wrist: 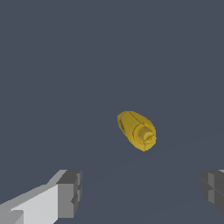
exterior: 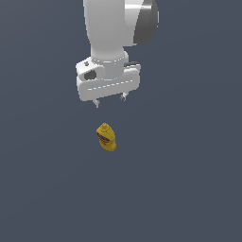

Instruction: Pick up the object and move it to a goal position.

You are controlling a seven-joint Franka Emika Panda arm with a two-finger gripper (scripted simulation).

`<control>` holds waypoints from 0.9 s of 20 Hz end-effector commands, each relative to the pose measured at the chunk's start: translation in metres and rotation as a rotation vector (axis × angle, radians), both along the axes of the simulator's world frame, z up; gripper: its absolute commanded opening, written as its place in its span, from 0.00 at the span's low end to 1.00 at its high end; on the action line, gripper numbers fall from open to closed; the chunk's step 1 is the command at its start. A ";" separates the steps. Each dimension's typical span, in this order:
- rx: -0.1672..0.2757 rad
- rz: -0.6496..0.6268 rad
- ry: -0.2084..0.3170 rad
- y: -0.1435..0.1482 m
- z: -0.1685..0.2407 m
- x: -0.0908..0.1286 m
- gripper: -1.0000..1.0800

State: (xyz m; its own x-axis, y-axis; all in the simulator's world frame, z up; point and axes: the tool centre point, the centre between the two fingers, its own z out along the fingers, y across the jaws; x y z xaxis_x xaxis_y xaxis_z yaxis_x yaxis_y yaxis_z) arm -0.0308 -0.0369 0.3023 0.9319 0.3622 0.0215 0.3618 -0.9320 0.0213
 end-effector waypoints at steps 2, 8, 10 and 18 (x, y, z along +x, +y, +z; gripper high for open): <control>0.000 0.081 0.005 -0.005 -0.012 0.004 0.96; 0.000 0.218 0.013 -0.014 -0.032 0.011 0.96; 0.000 0.263 0.016 -0.017 -0.039 0.013 0.96; 0.002 0.427 0.025 -0.027 -0.064 0.019 0.96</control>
